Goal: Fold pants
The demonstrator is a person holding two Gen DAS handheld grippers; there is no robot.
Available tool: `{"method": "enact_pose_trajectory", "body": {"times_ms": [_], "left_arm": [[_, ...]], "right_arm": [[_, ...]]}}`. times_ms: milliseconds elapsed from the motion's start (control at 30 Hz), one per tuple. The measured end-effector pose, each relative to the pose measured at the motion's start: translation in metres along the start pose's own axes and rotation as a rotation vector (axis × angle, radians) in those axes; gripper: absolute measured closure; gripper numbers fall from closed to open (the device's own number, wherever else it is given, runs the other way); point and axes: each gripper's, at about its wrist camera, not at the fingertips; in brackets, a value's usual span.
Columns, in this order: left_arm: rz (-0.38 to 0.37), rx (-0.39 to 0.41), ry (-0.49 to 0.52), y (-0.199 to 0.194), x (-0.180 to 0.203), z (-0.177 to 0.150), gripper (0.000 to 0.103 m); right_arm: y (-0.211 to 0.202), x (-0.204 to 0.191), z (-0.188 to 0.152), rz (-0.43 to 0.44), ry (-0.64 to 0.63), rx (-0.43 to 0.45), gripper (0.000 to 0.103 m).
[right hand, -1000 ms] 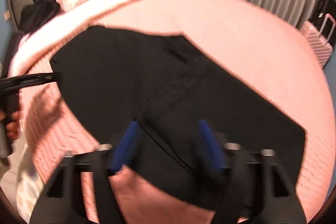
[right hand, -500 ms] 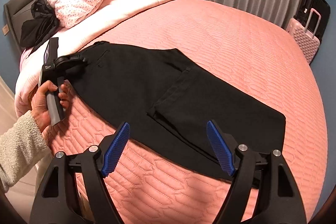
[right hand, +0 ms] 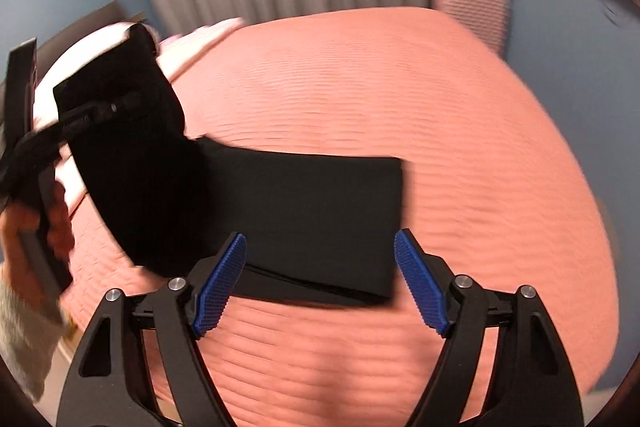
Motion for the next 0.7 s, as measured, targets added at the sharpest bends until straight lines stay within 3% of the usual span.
{"method": "enact_pose_trajectory", "body": {"times_ms": [67,133,167,200,233,300,400,500,533,567,600,667,700], "left_arm": [[-0.048,-0.122,0.038,0.041,0.063,-0.033,0.085],[-0.066,-0.259,0.047,0.076,0.100,-0.073,0.081],[-0.045,-0.382,0.049,0.098,0.120,-0.102,0.081],[-0.016,-0.409,0.052,0.103,0.131,-0.118,0.080],[0.037,-0.323,0.120,0.090,0.148,-0.121,0.080],[0.085,-0.292,0.186,0.079,0.167,-0.116,0.079],[0.078,-0.318,0.108,0.064,0.169,-0.106,0.079],[0.039,-0.303,0.026,0.039,0.136,-0.094,0.077],[0.040,-0.292,0.013,0.033,0.133,-0.095,0.069],[0.071,-0.274,0.007,0.028,0.127,-0.096,0.049],[0.110,-0.274,0.023,0.033,0.124,-0.098,0.039],[0.104,-0.321,0.032,0.049,0.121,-0.095,0.042],[0.104,-0.302,0.017,0.051,0.124,-0.091,0.046]], "right_arm": [[-0.007,0.035,-0.010,-0.035,0.044,0.001,0.025],[-0.011,0.061,-0.019,-0.049,0.086,-0.006,0.025],[-0.012,0.071,-0.023,-0.046,0.105,-0.012,0.025],[-0.014,0.081,-0.026,-0.048,0.118,-0.016,0.025],[-0.015,0.089,-0.028,-0.056,0.126,-0.015,0.025],[-0.015,0.107,-0.035,-0.032,0.170,-0.020,0.025],[-0.005,0.118,-0.036,-0.014,0.192,-0.026,0.025],[0.010,0.114,-0.028,0.035,0.194,-0.024,0.025],[0.015,0.110,-0.026,0.044,0.179,-0.028,0.025],[0.025,0.103,-0.024,0.051,0.146,-0.041,0.025],[0.033,0.096,-0.023,0.055,0.125,-0.056,0.026],[0.042,0.088,-0.020,0.052,0.117,-0.063,0.028],[0.043,0.085,-0.017,0.051,0.120,-0.059,0.028]]}}
Point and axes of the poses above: each gripper's, at about its wrist camera, not at the fingertips, and y roughly the way its jaws point, x to its right, z to its top, and after that the axes turned 14 degrees about x, right-handed
